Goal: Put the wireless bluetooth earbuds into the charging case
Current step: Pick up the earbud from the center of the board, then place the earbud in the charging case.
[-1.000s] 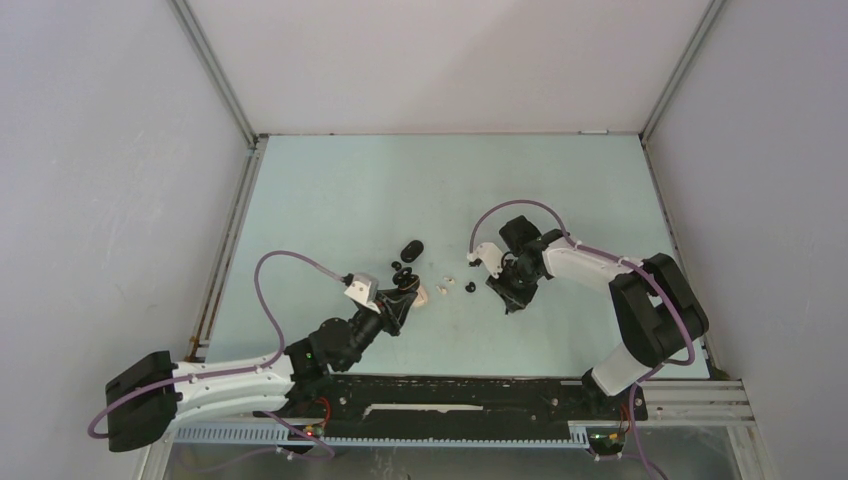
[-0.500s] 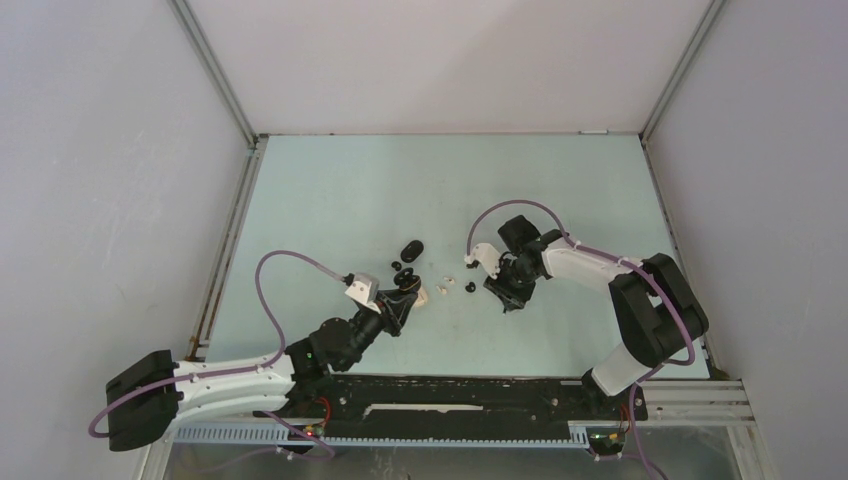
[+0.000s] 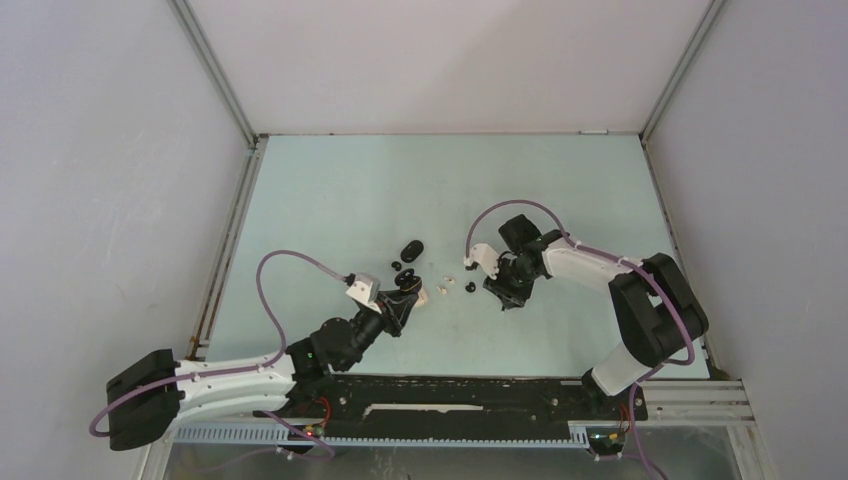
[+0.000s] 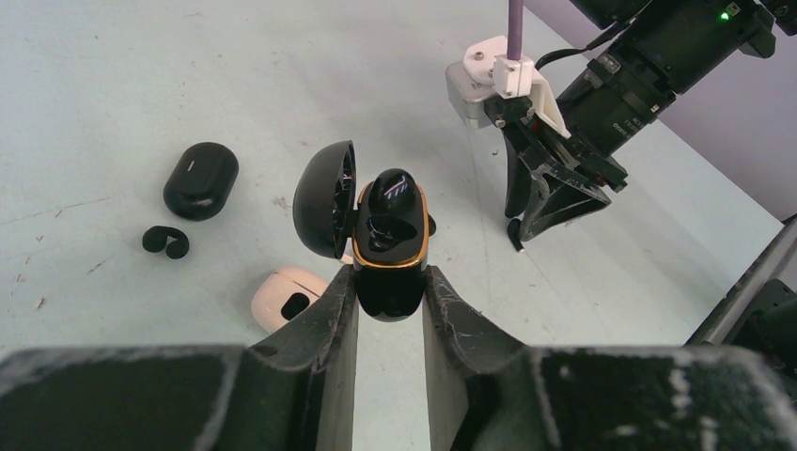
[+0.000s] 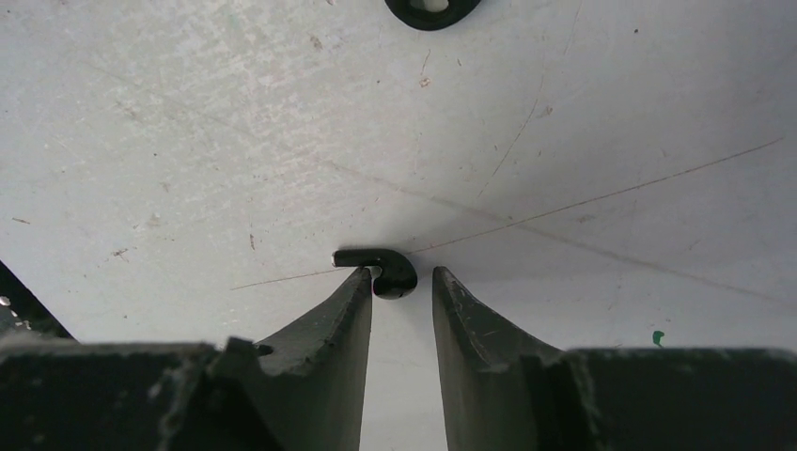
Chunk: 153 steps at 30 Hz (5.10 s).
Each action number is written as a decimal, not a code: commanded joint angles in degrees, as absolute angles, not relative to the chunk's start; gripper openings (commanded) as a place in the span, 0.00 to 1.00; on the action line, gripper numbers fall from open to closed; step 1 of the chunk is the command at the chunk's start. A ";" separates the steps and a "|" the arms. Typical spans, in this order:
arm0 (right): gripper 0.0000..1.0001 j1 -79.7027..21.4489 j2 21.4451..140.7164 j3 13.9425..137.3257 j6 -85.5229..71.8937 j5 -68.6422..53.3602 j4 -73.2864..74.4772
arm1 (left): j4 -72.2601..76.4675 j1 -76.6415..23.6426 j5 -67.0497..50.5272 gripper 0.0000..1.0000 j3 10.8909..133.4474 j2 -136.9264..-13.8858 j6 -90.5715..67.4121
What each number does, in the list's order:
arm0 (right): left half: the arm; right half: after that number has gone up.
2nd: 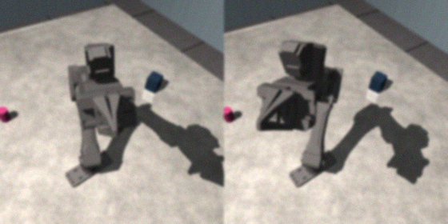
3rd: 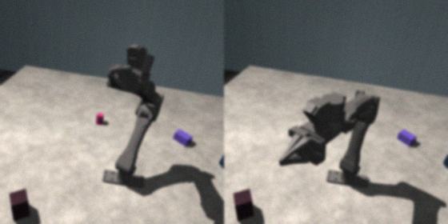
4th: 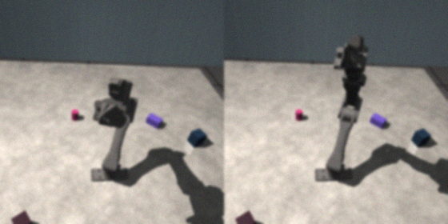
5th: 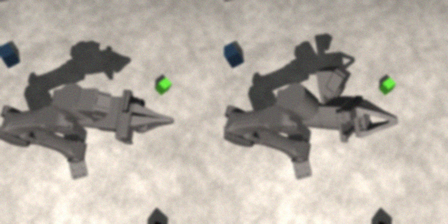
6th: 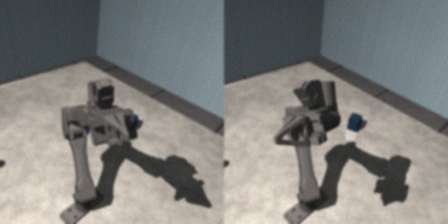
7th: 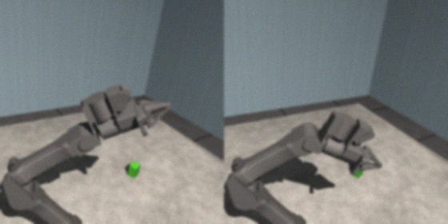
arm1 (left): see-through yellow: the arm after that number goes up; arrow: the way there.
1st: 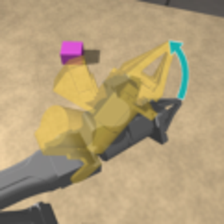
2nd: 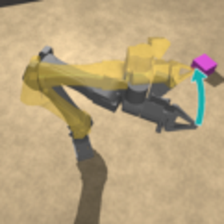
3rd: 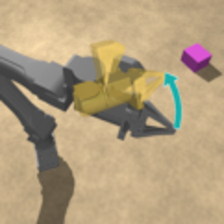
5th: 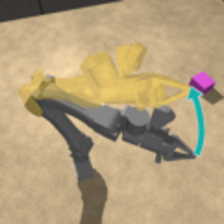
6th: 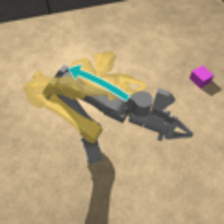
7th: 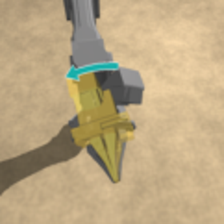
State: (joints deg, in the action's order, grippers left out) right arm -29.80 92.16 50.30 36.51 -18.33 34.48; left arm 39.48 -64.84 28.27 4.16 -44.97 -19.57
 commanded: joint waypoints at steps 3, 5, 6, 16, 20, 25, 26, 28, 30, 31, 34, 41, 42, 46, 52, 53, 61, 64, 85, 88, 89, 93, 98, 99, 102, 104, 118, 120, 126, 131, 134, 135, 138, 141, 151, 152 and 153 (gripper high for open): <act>0.35 -29.88 88.92 47.25 43.39 -20.71 31.04 | 42.19 -64.53 28.13 0.00 5.54 -45.38 -20.45; 0.35 -29.84 88.11 46.79 45.46 -21.13 30.33 | 42.19 -64.57 28.14 0.00 5.54 -45.49 -20.55; 0.35 -29.81 88.05 46.82 46.11 -21.06 30.14 | 42.19 -64.53 28.13 0.00 5.54 -45.47 -20.61; 0.33 -29.46 90.64 46.78 47.11 -21.38 30.63 | 42.13 -64.58 28.23 0.00 5.47 -45.42 -20.58; 0.28 -29.44 90.91 46.79 47.52 -22.38 30.84 | 42.19 -64.52 27.99 0.00 5.95 -46.07 -20.38; 0.19 -29.49 88.93 46.82 47.04 -22.91 31.43 | 42.19 -64.52 27.64 0.00 6.24 -46.87 -20.60; 0.18 -29.45 87.72 46.84 46.72 -22.74 31.60 | 42.19 -64.51 27.57 0.00 6.24 -47.06 -20.69; 0.17 -29.59 84.32 46.84 46.01 -22.23 32.15 | 42.38 -64.51 27.32 0.00 6.20 -47.71 -20.82; 0.16 -30.30 79.49 46.84 45.97 -21.42 32.86 | 43.48 -64.51 26.84 0.00 6.15 -49.02 -20.98; 0.16 -30.96 77.24 46.85 46.25 -20.85 33.46 | 44.31 -64.53 26.49 0.00 6.20 -49.90 -21.00; 0.15 -33.25 71.61 48.02 48.00 -19.14 36.12 | 46.61 -64.54 25.33 0.00 6.77 -52.99 -21.08; 0.10 -38.57 64.63 60.39 49.90 -15.88 43.18 | 54.28 -64.60 20.96 0.00 11.31 -62.60 -20.85; 0.05 -39.69 63.96 62.15 49.47 -14.97 43.43 | 55.92 -64.60 19.68 0.00 12.05 -64.25 -20.69; 0.00 -45.37 61.29 66.32 47.25 -11.10 42.57 | 62.72 -64.82 16.03 0.00 14.77 -71.10 -20.75; 0.00 -52.64 56.37 64.49 46.30 -2.85 35.72 | 68.17 -66.42 11.17 0.00 17.91 -75.40 -20.92; 0.00 -53.41 55.64 63.76 46.02 -1.30 34.35 | 68.66 -66.71 11.05 0.00 17.99 -75.57 -20.98; 0.00 -60.06 52.71 56.75 48.50 8.26 23.78 | 71.37 -68.29 10.78 0.00 18.03 -74.72 -23.20; 0.00 -61.47 52.47 55.67 48.65 8.68 22.36 | 71.93 -68.91 10.83 0.00 18.20 -74.58 -23.20; 0.00 -65.71 53.52 54.98 49.06 8.50 20.83 | 79.30 -69.87 10.91 0.00 18.41 -77.21 -28.43; 0.00 -66.15 53.61 55.07 49.35 8.23 21.03 | 79.80 -69.87 10.79 0.00 18.46 -77.59 -29.20; 0.00 -66.25 53.68 55.07 49.39 8.14 21.20 | 79.85 -69.87 10.85 0.00 18.46 -77.60 -29.25; 0.00 -66.68 53.83 54.83 49.53 7.66 21.69 | 80.00 -69.87 11.11 0.00 18.37 -77.31 -29.09; 0.00 -67.35 53.75 53.33 50.98 8.34 20.57 | 80.01 -69.88 10.91 0.00 18.50 -77.00 -28.92; 0.00 -67.38 53.71 53.01 51.18 8.35 20.45 | 79.98 -69.87 10.88 0.00 18.46 -76.99 -28.92; 0.00 -67.46 53.61 52.36 51.66 8.60 20.17 | 80.07 -69.90 10.81 0.00 18.37 -76.99 -28.87; 0.00 -67.46 53.48 52.00 51.76 8.77 20.04 | 80.10 -69.88 10.74 0.00 18.44 -76.99 -28.83; 0.00 -67.70 53.00 51.06 51.87 7.27 21.14 | 80.31 -69.96 11.26 0.00 18.39 -77.08 -28.56; 0.00 -67.71 52.95 51.06 51.77 6.83 21.73 | 80.26 -69.96 11.36 0.00 18.33 -77.08 -28.56; 0.00 -67.78 52.50 51.15 50.88 6.95 21.59 | 80.28 -69.96 12.30 0.00 17.94 -76.92 -28.03; 0.00 -67.73 52.09 51.15 50.45 7.64 21.07 | 80.36 -69.96 12.29 0.00 17.88 -77.32 -27.76; 0.00 -67.69 51.88 51.48 50.00 7.41 21.65 | 80.33 -69.96 12.30 0.00 17.90 -77.41 -27.66; 0.00 -67.68 51.79 51.50 49.87 7.34 21.75 | 80.28 -69.96 12.30 0.00 17.94 -77.45 -27.61; 0.00 -67.70 51.60 51.83 49.22 7.07 22.10 | 80.32 -69.96 12.19 0.00 18.08 -77.75 -27.62; 0.00 -67.68 51.51 52.22 48.44 6.91 22.18 | 80.26 -69.96 12.12 0.00 18.30 -78.17 -27.78; 0.00 -67.72 51.83 52.38 47.49 4.89 23.82 | 80.34 -70.05 12.10 0.00 18.37 -78.16 -27.26; 0.00 -67.76 51.92 52.38 47.48 4.80 23.83 | 80.42 -70.09 12.08 0.00 18.41 -78.14 -27.20; 0.00 -67.80 51.98 52.34 47.38 4.71 23.86 | 80.47 -70.13 12.12 0.00 18.35 -78.14 -27.00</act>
